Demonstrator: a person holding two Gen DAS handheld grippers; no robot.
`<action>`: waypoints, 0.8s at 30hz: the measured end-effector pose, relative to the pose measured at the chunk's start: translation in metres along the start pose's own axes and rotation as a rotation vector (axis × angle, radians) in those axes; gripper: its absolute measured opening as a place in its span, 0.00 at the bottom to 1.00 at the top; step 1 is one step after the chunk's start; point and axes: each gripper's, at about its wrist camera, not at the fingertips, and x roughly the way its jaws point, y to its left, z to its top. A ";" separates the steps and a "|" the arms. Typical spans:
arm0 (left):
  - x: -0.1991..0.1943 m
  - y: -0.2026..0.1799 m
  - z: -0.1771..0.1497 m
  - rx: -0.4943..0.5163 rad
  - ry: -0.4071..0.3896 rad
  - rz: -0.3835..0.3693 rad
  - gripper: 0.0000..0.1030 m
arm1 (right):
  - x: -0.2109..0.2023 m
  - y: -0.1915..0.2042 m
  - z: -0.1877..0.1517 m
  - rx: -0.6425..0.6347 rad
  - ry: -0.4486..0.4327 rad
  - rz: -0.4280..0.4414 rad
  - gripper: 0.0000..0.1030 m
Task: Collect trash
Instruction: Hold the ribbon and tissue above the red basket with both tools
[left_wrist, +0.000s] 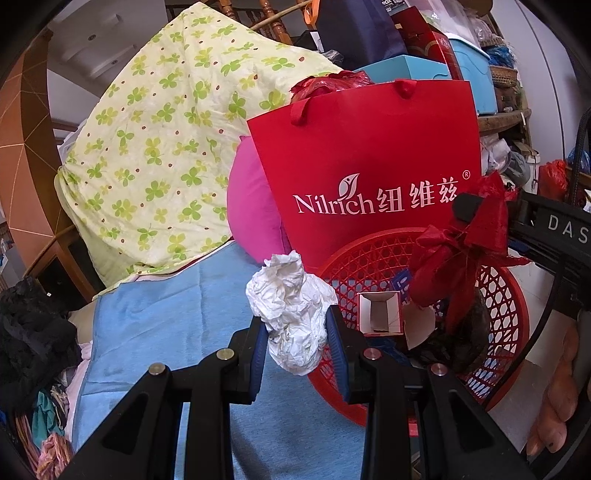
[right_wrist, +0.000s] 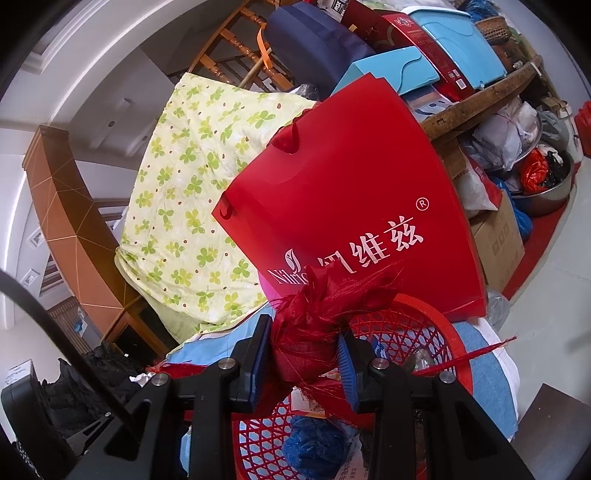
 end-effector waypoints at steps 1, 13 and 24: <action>0.000 -0.001 0.000 0.001 0.000 -0.001 0.32 | 0.000 0.000 0.000 0.002 0.001 0.000 0.36; 0.001 -0.005 -0.001 0.005 0.004 -0.013 0.32 | -0.002 -0.004 0.001 0.023 0.001 0.002 0.36; 0.004 -0.008 -0.004 0.003 0.013 -0.022 0.32 | -0.002 -0.005 0.001 0.027 0.005 0.001 0.36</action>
